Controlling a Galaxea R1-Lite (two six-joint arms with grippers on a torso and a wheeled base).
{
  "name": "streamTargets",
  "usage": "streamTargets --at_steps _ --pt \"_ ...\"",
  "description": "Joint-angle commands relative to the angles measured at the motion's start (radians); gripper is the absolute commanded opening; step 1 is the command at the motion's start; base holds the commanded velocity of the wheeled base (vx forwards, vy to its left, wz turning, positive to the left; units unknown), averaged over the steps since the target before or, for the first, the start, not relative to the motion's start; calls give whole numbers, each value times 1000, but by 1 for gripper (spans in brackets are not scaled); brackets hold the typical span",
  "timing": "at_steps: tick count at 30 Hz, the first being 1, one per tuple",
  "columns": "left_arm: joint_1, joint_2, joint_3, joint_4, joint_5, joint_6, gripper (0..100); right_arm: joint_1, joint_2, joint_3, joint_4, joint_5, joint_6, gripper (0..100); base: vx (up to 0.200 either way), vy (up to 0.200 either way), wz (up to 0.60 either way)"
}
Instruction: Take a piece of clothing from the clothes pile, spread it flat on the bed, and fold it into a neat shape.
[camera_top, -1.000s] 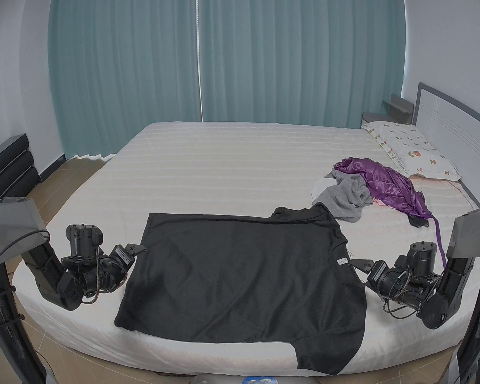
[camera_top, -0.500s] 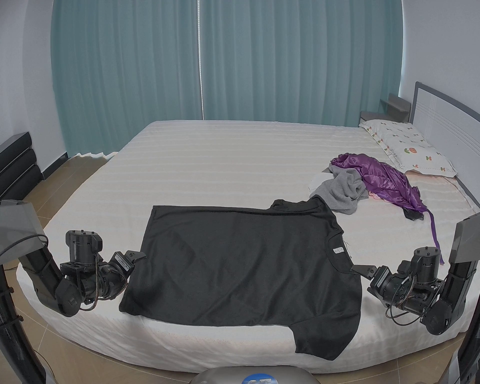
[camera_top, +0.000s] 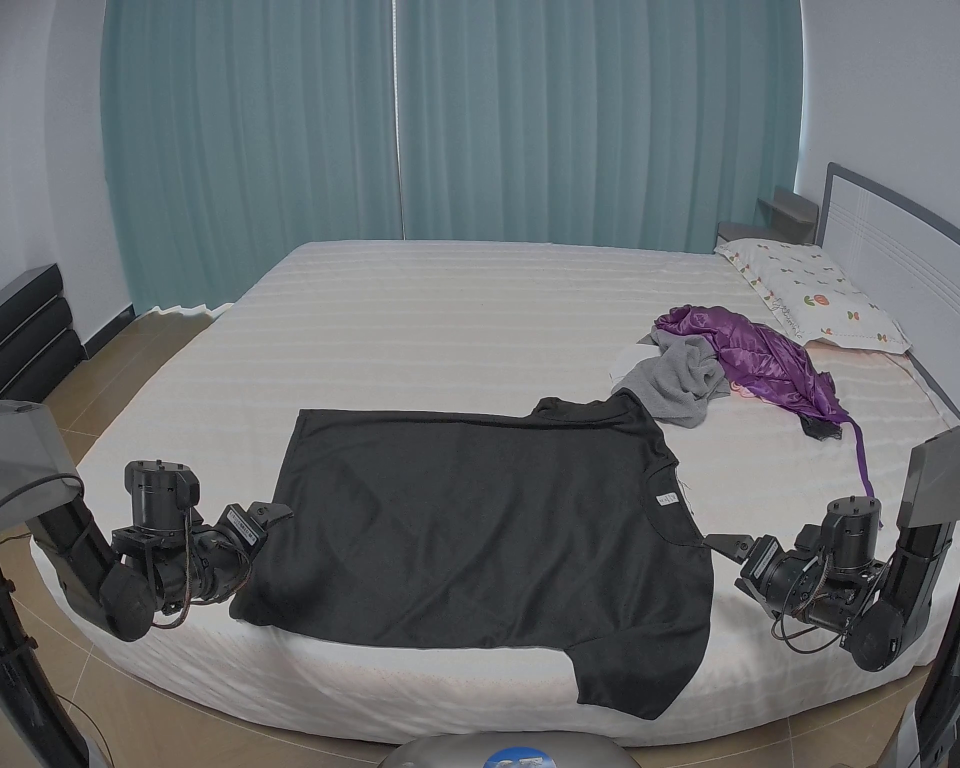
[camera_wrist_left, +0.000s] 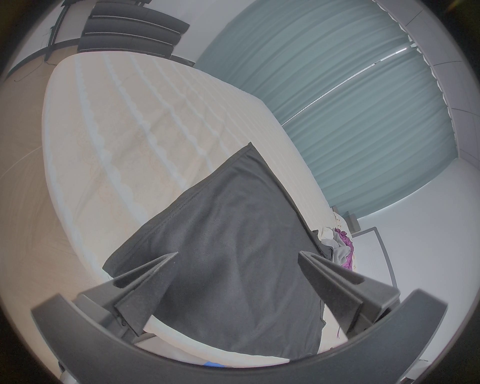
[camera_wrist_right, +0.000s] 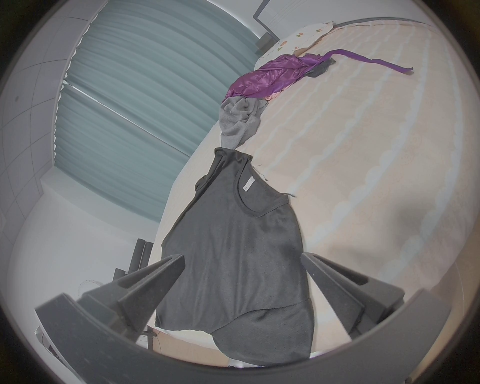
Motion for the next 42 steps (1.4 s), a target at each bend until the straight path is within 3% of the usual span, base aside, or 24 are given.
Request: streamTargets --at_steps 1,9,22,29,39,42 --pt "0 -36 22 1 -1 4 100 1 9 5 -2 1 0 100 0 0 0" --pt "5 -49 86 1 -27 18 100 14 8 13 -2 3 0 100 0 0 0" --pt "147 -65 226 10 -217 251 100 15 23 15 -2 6 0 100 0 0 0" --pt "206 20 240 9 -232 361 100 14 31 13 -2 7 2 100 0 0 0" --pt "209 95 204 0 -226 360 100 15 38 13 -2 7 2 100 0 0 0" --pt "206 130 155 0 -220 317 100 15 38 13 -2 7 2 100 0 0 0"
